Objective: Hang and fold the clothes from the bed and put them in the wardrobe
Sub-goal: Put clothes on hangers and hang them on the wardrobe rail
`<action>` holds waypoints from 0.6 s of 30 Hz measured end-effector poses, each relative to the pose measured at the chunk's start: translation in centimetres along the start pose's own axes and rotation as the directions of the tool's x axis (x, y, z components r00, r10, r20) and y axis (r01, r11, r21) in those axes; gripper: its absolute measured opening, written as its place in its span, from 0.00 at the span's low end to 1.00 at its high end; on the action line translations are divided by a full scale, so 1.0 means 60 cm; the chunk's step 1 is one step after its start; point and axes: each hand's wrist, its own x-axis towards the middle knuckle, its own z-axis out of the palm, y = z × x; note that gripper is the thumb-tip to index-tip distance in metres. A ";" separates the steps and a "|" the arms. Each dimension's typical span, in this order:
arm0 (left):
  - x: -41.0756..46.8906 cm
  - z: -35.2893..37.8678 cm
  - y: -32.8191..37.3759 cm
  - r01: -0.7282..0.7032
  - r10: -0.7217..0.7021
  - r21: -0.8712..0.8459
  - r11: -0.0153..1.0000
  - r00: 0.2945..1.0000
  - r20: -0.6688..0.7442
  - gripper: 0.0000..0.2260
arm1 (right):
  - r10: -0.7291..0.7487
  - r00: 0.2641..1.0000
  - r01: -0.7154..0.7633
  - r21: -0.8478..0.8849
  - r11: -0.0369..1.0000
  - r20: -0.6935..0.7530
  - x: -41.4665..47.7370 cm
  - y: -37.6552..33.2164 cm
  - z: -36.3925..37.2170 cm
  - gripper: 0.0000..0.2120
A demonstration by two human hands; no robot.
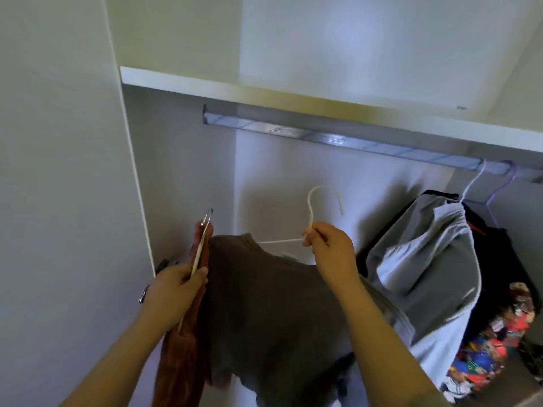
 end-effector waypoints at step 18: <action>0.047 0.064 0.113 0.056 -0.042 0.045 0.997 0.961 -0.273 0.20 | -0.295 0.945 0.293 0.029 0.956 0.139 0.296 0.070 -0.011 0.13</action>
